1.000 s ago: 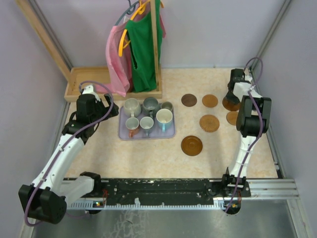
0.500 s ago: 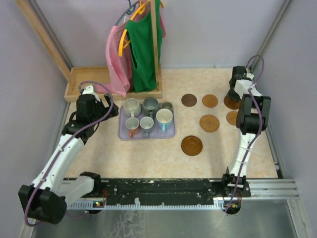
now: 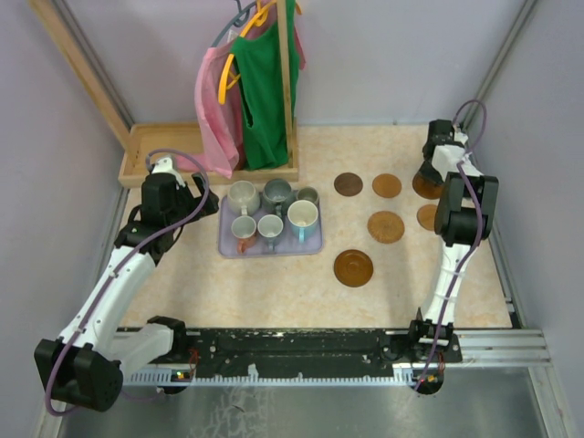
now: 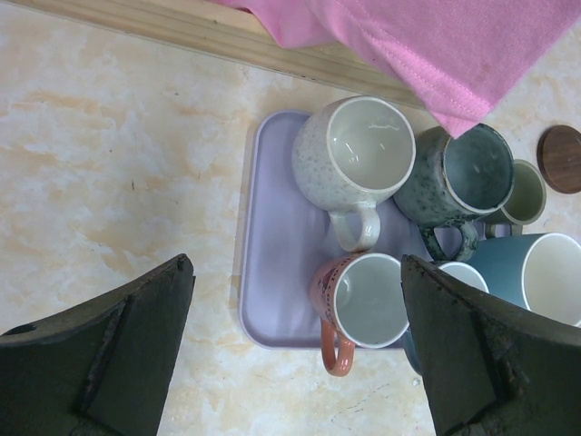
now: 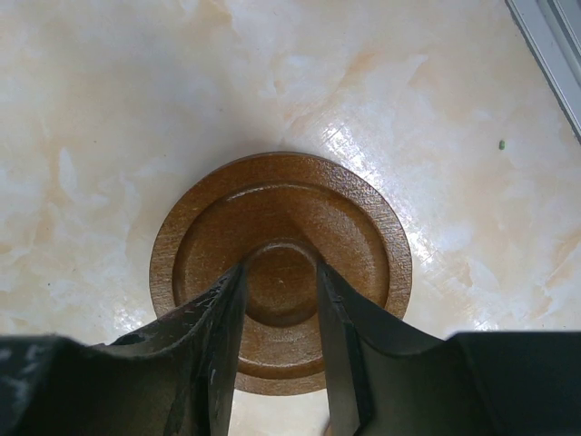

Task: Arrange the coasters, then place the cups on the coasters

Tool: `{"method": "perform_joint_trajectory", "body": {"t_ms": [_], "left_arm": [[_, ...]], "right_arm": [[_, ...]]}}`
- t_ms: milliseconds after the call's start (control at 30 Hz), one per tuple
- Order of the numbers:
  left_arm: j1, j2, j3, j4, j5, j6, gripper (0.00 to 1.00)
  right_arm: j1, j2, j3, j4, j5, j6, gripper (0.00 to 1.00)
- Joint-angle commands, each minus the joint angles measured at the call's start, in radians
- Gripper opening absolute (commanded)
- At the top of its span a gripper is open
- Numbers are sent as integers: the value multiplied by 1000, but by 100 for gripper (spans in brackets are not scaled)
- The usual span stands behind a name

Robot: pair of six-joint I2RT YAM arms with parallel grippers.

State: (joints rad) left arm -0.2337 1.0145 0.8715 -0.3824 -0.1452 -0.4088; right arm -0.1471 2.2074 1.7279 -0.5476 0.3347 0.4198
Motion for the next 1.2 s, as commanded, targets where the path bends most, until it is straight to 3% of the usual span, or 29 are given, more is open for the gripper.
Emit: {"method": "perform_joint_trajectory", "body": {"t_ms": [0,300,733,1167], "left_arm": [[-3,-2,15,10,1,-4,100],[-3,-28,6,10,10,-8,100],[-3,-84,-37,15,45,-12,100],[-3,-109,-48,-3,73,-17,100]], "right_arm": [[-1,-88,0,7,-2,-3,39],[38,-215,24,-41,39,-7,41],[58,-454,-362,4,-25,68,39],[20,-488,-525,12,12,98,39]]}}
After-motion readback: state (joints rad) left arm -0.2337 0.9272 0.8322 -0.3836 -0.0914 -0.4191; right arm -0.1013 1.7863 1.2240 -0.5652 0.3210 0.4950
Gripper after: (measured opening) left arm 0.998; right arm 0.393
